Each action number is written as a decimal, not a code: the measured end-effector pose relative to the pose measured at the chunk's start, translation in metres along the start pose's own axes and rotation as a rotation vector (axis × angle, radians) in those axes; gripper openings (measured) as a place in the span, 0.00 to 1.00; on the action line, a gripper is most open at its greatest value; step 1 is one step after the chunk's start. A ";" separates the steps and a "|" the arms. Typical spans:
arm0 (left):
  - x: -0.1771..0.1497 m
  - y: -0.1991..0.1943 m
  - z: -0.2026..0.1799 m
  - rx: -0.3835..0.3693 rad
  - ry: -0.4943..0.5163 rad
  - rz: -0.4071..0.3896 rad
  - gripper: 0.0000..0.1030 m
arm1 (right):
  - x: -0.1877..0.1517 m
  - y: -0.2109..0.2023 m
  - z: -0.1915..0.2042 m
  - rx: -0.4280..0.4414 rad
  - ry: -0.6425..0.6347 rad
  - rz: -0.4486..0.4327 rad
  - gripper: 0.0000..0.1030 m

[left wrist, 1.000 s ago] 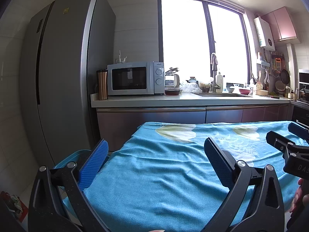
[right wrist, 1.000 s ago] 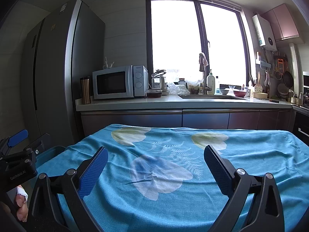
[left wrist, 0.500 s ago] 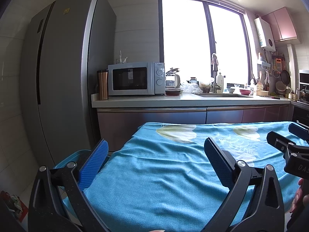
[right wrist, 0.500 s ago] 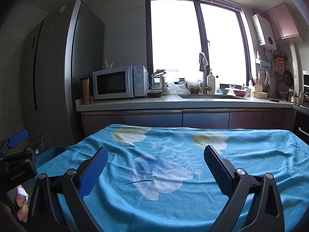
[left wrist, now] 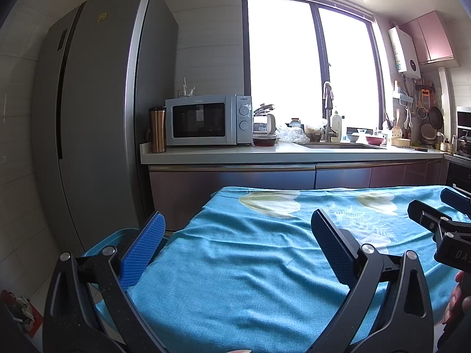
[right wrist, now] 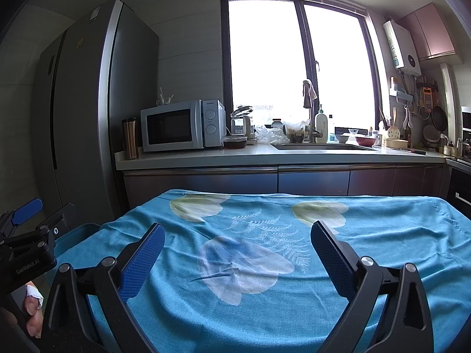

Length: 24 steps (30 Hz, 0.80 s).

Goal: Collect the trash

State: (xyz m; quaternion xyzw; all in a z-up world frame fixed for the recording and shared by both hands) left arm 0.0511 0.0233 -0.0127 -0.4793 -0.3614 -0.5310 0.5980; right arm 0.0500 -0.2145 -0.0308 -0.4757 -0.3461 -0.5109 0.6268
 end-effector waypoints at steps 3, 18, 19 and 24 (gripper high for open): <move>0.000 0.000 0.000 0.000 0.000 0.000 0.95 | 0.000 0.000 0.000 0.001 0.000 -0.001 0.93; 0.001 0.001 0.001 0.003 -0.001 -0.002 0.95 | 0.002 0.001 0.000 0.002 -0.001 -0.002 0.93; 0.001 0.001 0.001 0.003 0.000 -0.001 0.95 | 0.002 0.001 0.000 0.003 -0.002 -0.002 0.93; 0.001 0.002 0.001 0.003 0.001 0.002 0.95 | 0.003 0.002 0.000 0.003 -0.002 -0.002 0.93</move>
Point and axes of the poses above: each gripper's, at about its wrist camera, not at the fingertips, and y roughly the way its jaws point, z to its left, x to its top, the point moved 8 cm from there along y, roughly the way its jaws point, and after that the axes turned 15 degrees about y, right-handed, at the moved point
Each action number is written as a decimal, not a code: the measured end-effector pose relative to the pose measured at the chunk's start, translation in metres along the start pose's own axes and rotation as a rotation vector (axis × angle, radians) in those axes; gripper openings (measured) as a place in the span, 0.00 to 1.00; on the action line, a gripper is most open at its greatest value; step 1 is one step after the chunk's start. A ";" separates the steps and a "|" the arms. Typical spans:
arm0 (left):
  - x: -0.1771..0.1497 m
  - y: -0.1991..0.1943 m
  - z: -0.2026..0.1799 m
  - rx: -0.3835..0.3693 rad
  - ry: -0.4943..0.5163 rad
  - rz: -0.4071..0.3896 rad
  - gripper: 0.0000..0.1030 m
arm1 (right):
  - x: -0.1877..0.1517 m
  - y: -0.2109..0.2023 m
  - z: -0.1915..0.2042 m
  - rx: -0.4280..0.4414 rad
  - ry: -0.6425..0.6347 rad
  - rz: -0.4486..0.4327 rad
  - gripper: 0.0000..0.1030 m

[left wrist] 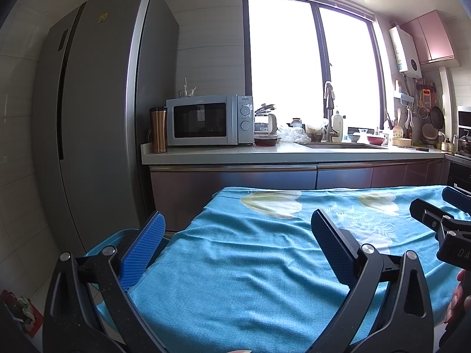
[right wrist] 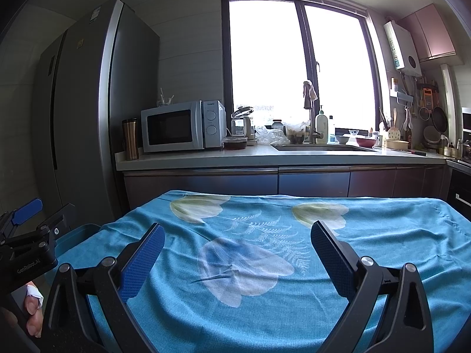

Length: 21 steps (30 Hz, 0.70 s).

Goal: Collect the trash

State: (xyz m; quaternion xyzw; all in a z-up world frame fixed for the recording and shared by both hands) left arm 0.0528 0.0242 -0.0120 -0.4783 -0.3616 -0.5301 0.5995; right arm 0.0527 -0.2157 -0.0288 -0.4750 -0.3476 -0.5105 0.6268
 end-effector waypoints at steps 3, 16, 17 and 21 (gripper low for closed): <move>0.000 0.001 0.001 0.001 0.000 0.001 0.95 | 0.001 0.001 -0.001 0.001 0.002 0.001 0.93; -0.002 0.001 -0.001 -0.002 -0.002 0.007 0.95 | -0.002 0.004 -0.002 0.002 0.002 0.007 0.93; -0.002 0.001 -0.001 -0.001 -0.002 0.007 0.95 | -0.002 0.003 -0.003 0.002 0.004 0.007 0.93; -0.003 0.002 -0.001 -0.001 0.002 0.009 0.95 | -0.002 0.004 -0.004 0.002 0.006 0.009 0.93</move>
Point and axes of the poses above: each gripper's, at about its wrist camera, not at the fingertips, and y roughly the way its jaws point, z to its left, x to its top, the point moved 8 cm from there along y, roughly the way its jaws point, and after that the axes turned 15 degrees about y, right-handed, at the moved point
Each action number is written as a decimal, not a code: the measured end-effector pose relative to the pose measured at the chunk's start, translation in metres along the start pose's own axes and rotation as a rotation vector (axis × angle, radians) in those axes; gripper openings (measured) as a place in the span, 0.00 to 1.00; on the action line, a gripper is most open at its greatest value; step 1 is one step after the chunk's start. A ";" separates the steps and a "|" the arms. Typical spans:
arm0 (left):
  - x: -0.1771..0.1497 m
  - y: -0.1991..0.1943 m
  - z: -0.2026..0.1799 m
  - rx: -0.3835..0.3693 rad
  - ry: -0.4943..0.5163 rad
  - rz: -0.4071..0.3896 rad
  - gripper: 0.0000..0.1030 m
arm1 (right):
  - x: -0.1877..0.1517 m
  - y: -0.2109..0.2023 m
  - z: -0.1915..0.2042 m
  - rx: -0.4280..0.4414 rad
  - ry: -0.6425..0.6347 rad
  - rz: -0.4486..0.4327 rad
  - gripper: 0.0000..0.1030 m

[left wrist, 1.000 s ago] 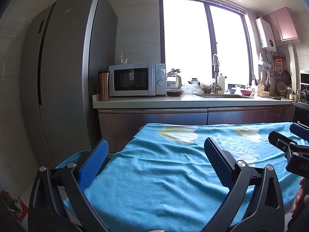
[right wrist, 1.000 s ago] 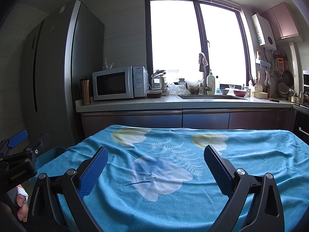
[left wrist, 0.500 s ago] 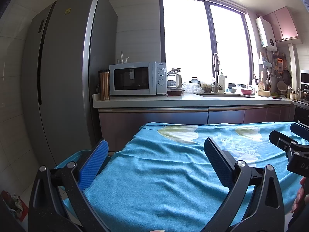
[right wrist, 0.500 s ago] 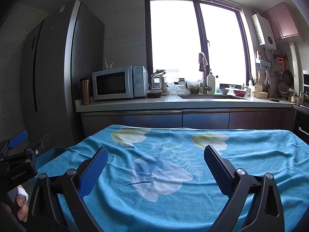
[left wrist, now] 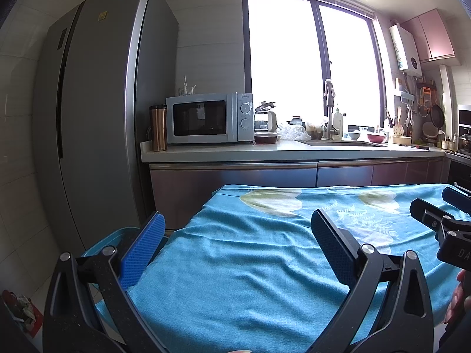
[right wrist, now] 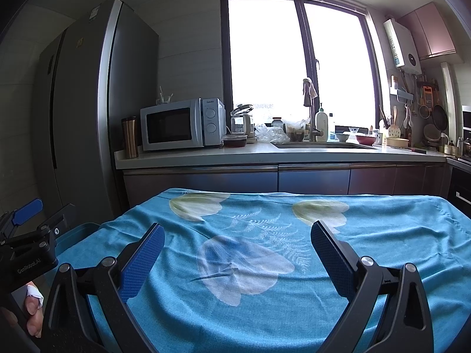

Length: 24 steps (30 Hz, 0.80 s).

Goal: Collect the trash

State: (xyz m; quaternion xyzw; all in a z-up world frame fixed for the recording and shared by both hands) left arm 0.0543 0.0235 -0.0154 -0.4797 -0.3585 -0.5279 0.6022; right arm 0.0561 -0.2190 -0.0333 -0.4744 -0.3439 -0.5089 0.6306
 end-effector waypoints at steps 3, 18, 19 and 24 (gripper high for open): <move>0.000 0.001 -0.001 0.000 0.001 0.001 0.95 | 0.000 0.000 0.000 0.000 0.000 0.000 0.93; -0.001 0.004 -0.005 -0.006 0.004 0.006 0.95 | -0.001 0.000 -0.002 -0.004 0.002 -0.002 0.93; -0.001 0.004 -0.005 -0.005 0.005 0.006 0.95 | -0.001 0.000 -0.002 -0.003 0.003 -0.003 0.93; -0.002 0.005 -0.007 -0.009 0.006 0.010 0.95 | -0.001 0.001 -0.004 -0.003 0.003 0.000 0.93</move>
Point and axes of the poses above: each gripper's, at about its wrist camera, not at the fingertips, and y roughly the way its jaws point, z to its left, x to its top, the point moved 8 cm from there along y, roughly the way its jaws point, and after that the axes turned 15 degrees about y, right-handed, at the moved point
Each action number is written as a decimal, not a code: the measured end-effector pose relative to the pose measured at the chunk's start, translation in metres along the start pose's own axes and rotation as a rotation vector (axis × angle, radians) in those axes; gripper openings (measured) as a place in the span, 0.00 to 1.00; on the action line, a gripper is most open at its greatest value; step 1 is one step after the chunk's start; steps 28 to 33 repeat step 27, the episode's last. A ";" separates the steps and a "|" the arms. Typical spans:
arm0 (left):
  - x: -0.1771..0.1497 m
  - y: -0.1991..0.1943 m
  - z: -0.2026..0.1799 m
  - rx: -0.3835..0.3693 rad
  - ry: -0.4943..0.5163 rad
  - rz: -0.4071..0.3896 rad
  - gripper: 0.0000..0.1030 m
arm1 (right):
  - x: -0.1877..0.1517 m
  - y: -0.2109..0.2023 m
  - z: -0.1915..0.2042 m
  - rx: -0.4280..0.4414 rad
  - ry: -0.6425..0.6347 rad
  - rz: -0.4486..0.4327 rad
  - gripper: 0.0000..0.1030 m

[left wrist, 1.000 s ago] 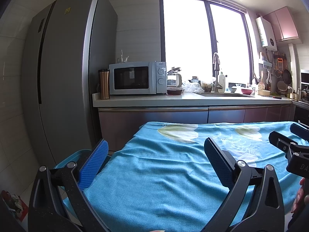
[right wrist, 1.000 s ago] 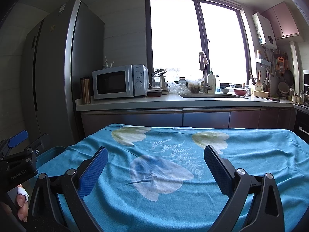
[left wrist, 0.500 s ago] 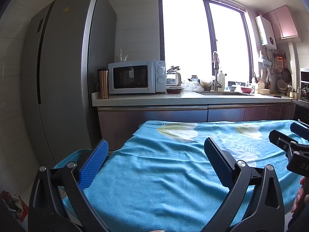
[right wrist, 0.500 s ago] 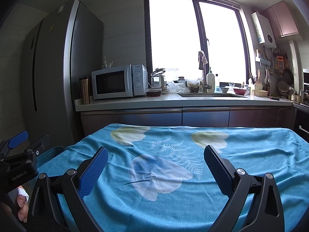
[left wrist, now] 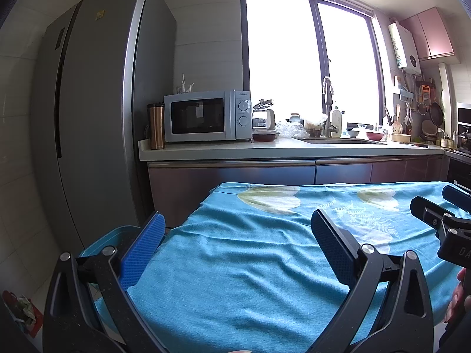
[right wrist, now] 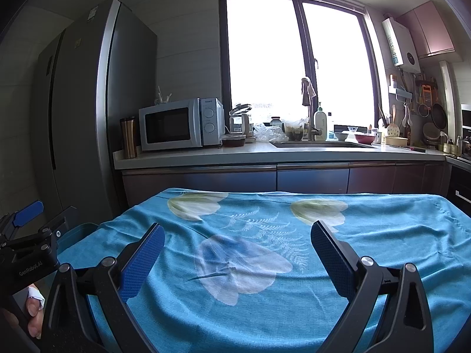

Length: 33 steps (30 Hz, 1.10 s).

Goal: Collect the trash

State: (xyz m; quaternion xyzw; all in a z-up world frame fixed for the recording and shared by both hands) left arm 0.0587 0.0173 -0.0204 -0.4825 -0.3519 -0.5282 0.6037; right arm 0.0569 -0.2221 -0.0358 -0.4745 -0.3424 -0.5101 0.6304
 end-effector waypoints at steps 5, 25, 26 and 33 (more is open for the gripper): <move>0.000 0.001 -0.001 -0.001 -0.001 0.000 0.95 | 0.000 0.000 0.000 -0.001 0.001 -0.002 0.93; -0.010 0.050 -0.021 -0.117 0.011 0.170 0.95 | 0.007 0.007 -0.028 -0.023 0.020 0.038 0.93; -0.013 0.060 -0.022 -0.131 0.010 0.198 0.95 | 0.008 0.010 -0.035 -0.028 0.025 0.056 0.93; -0.016 0.071 -0.023 -0.149 0.004 0.234 0.95 | 0.009 0.013 -0.043 -0.036 0.033 0.079 0.93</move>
Point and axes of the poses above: each gripper's, at about its wrist camera, not at the fingertips, and y roughly the way its jaws point, z to its left, x to its top, the point moved 8 cm from there along y, roughly the way its jaws point, and after that the axes turned 15 degrees about y, right-handed, at the moved point
